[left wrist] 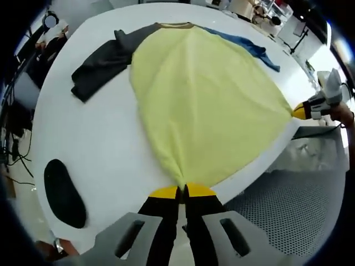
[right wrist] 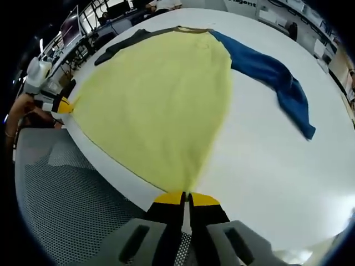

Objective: Fold the garment on the visible template until the final outline fits inside the template.

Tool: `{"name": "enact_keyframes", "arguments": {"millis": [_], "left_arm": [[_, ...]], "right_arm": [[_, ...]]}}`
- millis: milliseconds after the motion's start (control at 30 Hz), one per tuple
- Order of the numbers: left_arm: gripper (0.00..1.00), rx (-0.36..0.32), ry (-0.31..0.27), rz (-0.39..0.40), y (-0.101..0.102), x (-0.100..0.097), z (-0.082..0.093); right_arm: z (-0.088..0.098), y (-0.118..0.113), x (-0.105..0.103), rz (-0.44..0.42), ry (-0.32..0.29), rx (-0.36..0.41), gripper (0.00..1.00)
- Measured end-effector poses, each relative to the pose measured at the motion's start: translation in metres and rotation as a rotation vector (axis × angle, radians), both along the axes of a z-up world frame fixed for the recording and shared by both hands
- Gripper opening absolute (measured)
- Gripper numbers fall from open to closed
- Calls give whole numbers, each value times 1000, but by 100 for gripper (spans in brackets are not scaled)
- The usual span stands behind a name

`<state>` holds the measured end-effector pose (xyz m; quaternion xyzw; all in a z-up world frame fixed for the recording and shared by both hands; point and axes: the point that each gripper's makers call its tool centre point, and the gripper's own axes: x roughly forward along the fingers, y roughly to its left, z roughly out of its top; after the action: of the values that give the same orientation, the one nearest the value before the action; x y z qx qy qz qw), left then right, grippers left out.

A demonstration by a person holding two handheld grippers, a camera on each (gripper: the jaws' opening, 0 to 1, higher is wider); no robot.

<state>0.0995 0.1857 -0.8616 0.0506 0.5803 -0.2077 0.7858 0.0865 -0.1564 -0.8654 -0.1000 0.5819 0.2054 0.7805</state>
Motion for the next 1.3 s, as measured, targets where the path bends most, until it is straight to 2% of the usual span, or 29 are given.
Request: {"name": "enact_keyframes", "arguments": {"millis": [133, 500, 967, 1100, 1167, 1233, 1300], "left_arm": [[3, 25, 9, -5, 2, -4, -2], [3, 23, 11, 10, 2, -8, -5], [4, 31, -4, 5, 2, -9, -6], [5, 28, -2, 26, 3, -8, -7], [5, 25, -8, 44, 3, -8, -7], [7, 7, -12, 66, 2, -9, -6], [14, -48, -7, 97, -4, -10, -4]], "right_arm": [[-3, 2, -9, 40, 40, 2, 0], [-7, -1, -14, 67, 61, -7, 0], [-8, -1, -16, 59, 66, -3, 0], [-9, -1, -16, 44, 67, 8, 0], [-8, 0, -13, 36, 47, 18, 0], [-4, 1, -12, 15, 34, 40, 6], [1, 5, -8, -6, 11, 76, 12]]}}
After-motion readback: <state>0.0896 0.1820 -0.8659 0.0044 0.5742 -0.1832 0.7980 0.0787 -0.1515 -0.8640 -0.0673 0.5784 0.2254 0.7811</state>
